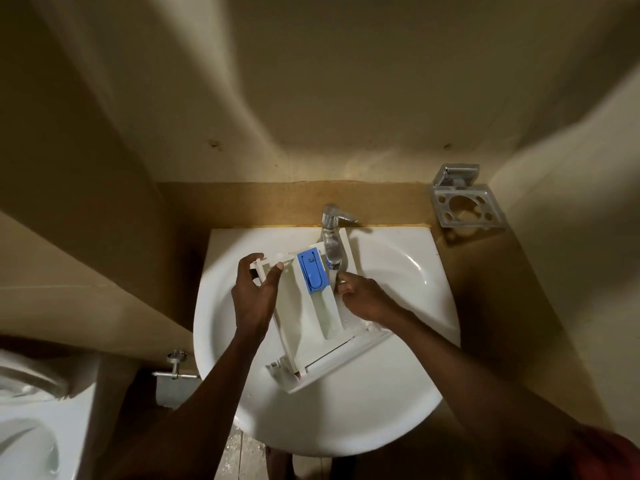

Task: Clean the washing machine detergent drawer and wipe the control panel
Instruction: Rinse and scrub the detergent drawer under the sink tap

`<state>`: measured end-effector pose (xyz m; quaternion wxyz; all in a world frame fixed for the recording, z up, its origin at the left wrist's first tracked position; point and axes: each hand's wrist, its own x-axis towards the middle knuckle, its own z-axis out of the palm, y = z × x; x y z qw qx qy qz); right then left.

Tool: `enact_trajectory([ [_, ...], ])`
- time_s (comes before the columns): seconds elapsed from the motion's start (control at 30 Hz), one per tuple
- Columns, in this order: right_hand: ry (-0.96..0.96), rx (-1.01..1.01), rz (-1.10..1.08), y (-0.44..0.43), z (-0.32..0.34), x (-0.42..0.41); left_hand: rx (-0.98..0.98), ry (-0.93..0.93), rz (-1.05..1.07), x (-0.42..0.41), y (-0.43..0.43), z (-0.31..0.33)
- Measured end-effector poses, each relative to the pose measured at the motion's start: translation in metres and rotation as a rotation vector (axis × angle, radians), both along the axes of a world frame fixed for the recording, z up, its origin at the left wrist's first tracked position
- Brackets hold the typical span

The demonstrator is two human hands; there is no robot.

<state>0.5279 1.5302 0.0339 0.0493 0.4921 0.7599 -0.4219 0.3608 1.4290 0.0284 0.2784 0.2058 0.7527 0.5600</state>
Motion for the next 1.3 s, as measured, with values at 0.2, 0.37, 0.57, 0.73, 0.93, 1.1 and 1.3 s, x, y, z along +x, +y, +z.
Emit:
enact_trajectory([
  [0.2, -0.222, -0.043, 0.155, -0.011, 0.0, 0.014, -0.01, 0.013, 0.007, 0.0, 0.002, 0.002],
  [0.37, -0.163, -0.154, -0.07, -0.038, -0.01, 0.011, -0.021, 0.0, 0.01, 0.002, 0.005, 0.002],
  [0.57, 0.018, -0.026, -0.233, -0.051, -0.017, 0.018, -0.085, -0.074, -0.082, -0.009, 0.007, 0.001],
  [0.73, 0.183, 0.122, -0.12, -0.035, 0.009, 0.002, -0.125, -0.118, -0.125, -0.012, 0.01, 0.005],
  [0.93, -0.022, -0.13, -0.092, -0.046, 0.002, -0.033, -0.143, -0.118, -0.149, -0.013, 0.012, 0.007],
  [1.1, 0.075, -0.023, -0.073, -0.061, -0.006, -0.02, -0.161, 0.008, -0.09, -0.01, 0.007, 0.002],
  [1.3, 0.008, 0.116, -0.171, -0.042, 0.007, 0.0, -0.277, 0.064, 0.036, 0.024, 0.005, 0.006],
])
